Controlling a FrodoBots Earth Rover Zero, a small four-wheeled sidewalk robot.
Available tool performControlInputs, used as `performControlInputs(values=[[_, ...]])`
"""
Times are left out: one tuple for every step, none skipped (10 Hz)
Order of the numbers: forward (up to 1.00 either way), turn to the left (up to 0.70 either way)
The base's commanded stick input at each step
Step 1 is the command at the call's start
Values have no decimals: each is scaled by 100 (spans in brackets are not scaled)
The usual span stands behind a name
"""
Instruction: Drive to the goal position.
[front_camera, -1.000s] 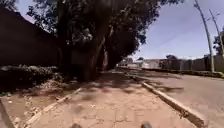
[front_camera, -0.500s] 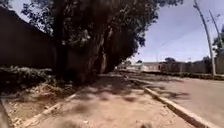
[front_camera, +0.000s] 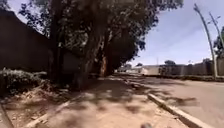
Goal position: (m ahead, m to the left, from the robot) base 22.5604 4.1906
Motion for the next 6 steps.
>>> performControlInputs(values=[[70, -9], [70, 0], [70, 0], [70, 0], [70, 0], [70, 0]])
